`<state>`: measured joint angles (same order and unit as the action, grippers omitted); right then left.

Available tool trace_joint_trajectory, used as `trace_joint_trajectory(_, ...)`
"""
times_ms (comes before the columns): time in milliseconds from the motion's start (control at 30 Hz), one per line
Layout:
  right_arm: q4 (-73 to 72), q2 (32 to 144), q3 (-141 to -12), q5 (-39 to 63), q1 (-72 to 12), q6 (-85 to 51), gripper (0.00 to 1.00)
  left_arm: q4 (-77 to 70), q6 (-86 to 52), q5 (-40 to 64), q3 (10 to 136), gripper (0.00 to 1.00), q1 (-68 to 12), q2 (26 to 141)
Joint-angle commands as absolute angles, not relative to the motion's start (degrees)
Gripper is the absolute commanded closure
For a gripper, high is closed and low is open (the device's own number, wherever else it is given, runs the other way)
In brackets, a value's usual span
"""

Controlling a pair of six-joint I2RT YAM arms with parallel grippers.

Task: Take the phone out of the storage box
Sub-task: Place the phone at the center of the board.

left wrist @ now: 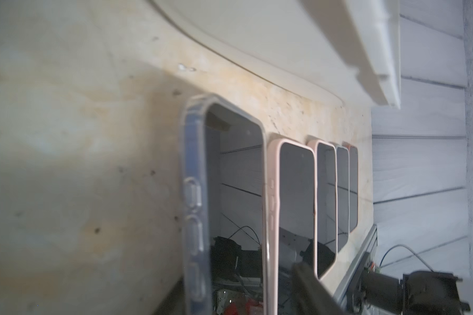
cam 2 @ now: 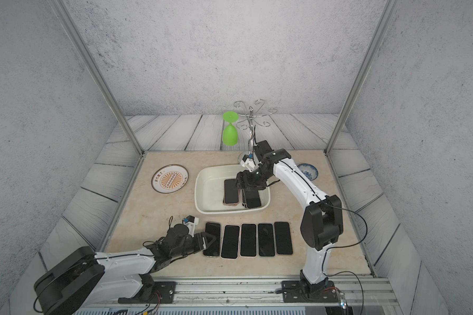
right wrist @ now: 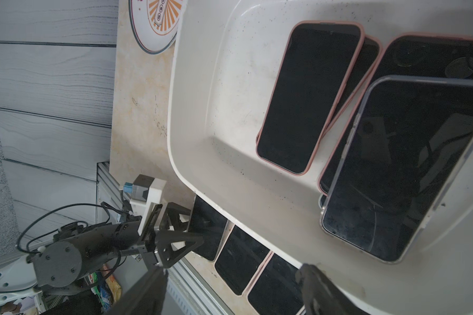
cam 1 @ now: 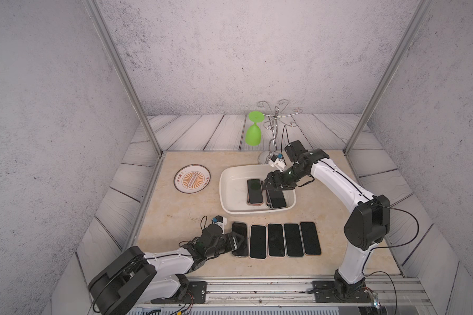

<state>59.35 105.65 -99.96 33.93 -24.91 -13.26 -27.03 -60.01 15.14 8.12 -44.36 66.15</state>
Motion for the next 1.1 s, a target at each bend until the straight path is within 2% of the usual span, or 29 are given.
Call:
trace_joint_trajectory(0,59.46,108.09,-101.65,33.23,-25.2,-13.34,0.18,-9.91,-58.86,14.01,6.35,0.02,-44.69,64.15)
trace_joint_trajectory(100,60.12,110.65,-104.67,30.5,-26.44,-13.91,0.18,-3.13,-57.49,13.2,8.17,0.02,-44.69,61.55)
trace_joint_trajectory(233,60.92,115.17,-109.57,27.41,-27.93,-15.33,0.18,-1.9,-56.61,11.83,9.66,0.02,-44.64,61.19)
trace_joint_trajectory(500,62.8,121.09,-116.85,21.05,-27.9,-16.11,0.18,-3.85,-56.16,10.81,12.76,0.02,-44.65,70.67)
trace_joint_trajectory(667,69.11,127.39,-125.58,16.42,-29.2,-15.2,0.18,-4.5,-55.57,12.54,14.12,0.02,-44.65,73.55)
trace_joint_trajectory(800,69.66,130.61,-128.0,13.69,-30.79,-15.89,0.17,-3.44,-58.34,12.57,10.03,0.02,-44.65,70.86)
trace_joint_trajectory(933,69.12,133.58,-130.26,12.0,-32.05,-16.92,0.15,5.23,-57.49,12.04,9.57,0.02,-44.66,64.95)
trace_joint_trajectory(1067,70.37,137.57,-134.52,9.87,-32.86,-17.93,0.14,11.96,-55.66,11.99,11.39,0.01,-44.65,64.09)
